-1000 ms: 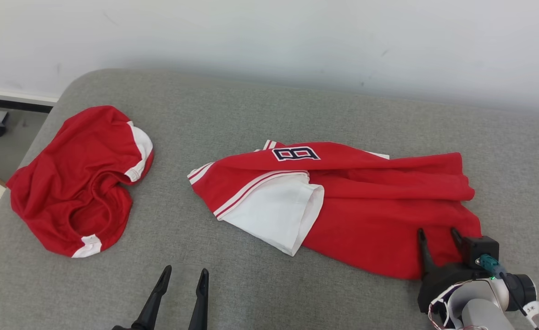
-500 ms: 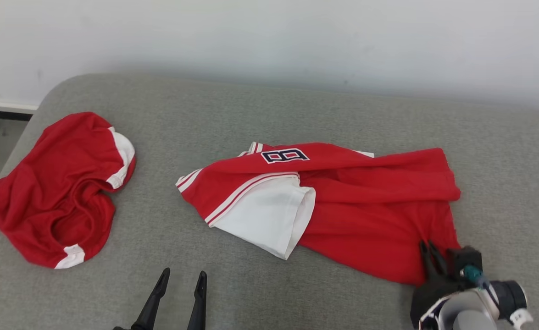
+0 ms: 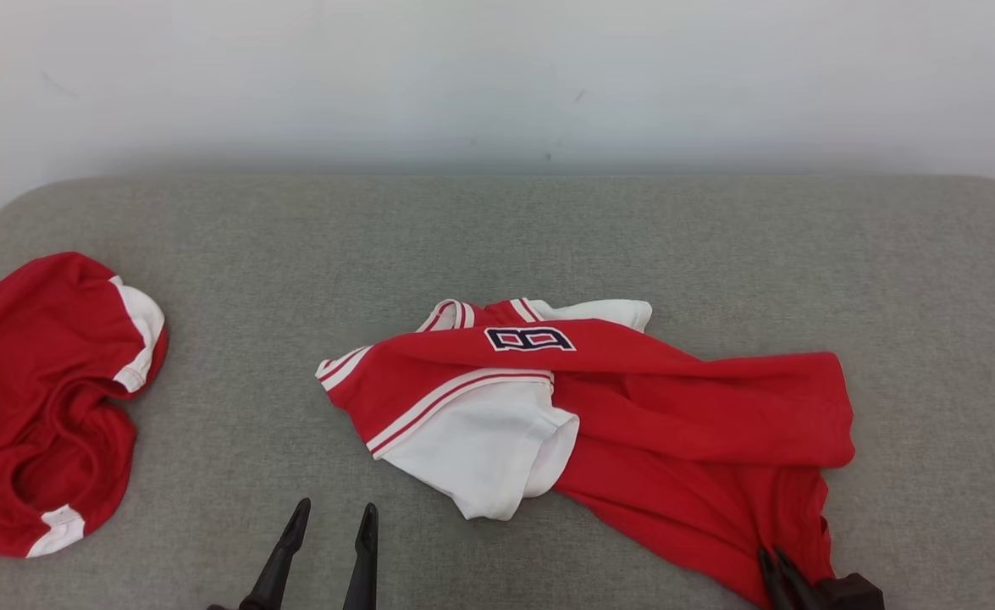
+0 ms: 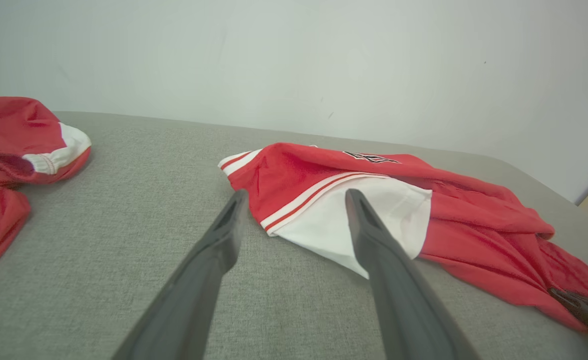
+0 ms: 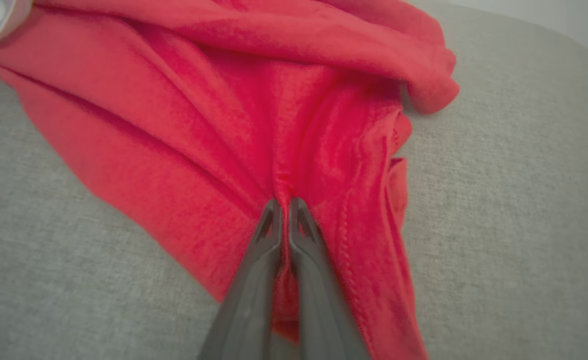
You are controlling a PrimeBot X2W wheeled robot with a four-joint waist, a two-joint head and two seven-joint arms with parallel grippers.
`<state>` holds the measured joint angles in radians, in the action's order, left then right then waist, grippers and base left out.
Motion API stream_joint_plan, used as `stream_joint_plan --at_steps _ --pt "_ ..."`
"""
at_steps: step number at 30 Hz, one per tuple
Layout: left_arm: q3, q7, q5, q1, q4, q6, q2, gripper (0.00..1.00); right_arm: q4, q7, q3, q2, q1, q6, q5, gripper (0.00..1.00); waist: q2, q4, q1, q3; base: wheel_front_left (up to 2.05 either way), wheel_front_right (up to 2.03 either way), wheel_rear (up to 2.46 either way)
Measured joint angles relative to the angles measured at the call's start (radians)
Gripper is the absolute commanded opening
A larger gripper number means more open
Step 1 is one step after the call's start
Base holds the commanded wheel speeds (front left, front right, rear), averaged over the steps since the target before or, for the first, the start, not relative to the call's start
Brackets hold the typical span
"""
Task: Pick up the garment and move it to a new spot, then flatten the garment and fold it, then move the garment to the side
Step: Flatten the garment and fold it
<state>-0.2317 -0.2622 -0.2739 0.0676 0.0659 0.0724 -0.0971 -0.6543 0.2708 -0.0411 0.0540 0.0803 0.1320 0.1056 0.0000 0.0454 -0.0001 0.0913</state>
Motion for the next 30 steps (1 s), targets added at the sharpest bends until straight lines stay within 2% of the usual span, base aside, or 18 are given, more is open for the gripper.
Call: stream_joint_plan --at_steps 7,8,9,12,20,27,30 --pt "0.009 0.0 0.001 0.002 0.027 0.008 0.006 1.0 0.036 -0.023 0.016 -0.001 -0.034 0.0 -0.032 0.0 0.0 -0.034 0.0 -0.006 0.0 0.0 0.0" --pt "0.004 0.0 0.001 0.004 0.04 0.01 0.004 1.0 0.042 -0.025 0.018 -0.002 -0.037 0.0 -0.043 0.74 0.0 -0.038 0.0001 -0.008 0.0 0.0 0.0" --pt "0.0 0.005 0.002 0.006 0.052 0.013 0.003 1.0 0.051 -0.025 0.017 -0.002 -0.042 0.0 -0.05 1.0 0.0 -0.041 0.0001 -0.01 0.0 0.0 0.0" --pt "0.0 0.026 -0.017 0.008 0.066 0.016 0.005 1.0 0.126 -0.021 0.022 0.0 -0.058 0.0 -0.052 1.0 0.0001 -0.053 0.0 -0.015 0.0 0.0 0.0" --pt "-0.082 0.101 -0.046 -0.054 0.153 0.043 0.002 1.0 0.467 -0.007 -0.012 0.009 -0.069 0.0 -0.029 1.0 0.0001 -0.087 0.0001 0.008 0.0 0.0 0.0" --pt "-0.184 0.156 -0.145 -0.185 0.312 0.056 0.016 1.0 0.509 -0.007 0.016 -0.001 -0.091 0.0 -0.035 1.0 0.0002 -0.115 0.0001 0.037 0.0 0.0 0.0" --pt "-0.199 0.164 -0.184 -0.214 0.356 0.057 0.022 1.0 0.516 -0.007 0.014 -0.001 -0.091 0.0 -0.035 1.0 0.0002 -0.127 0.0001 0.046 0.0 0.0 0.0"
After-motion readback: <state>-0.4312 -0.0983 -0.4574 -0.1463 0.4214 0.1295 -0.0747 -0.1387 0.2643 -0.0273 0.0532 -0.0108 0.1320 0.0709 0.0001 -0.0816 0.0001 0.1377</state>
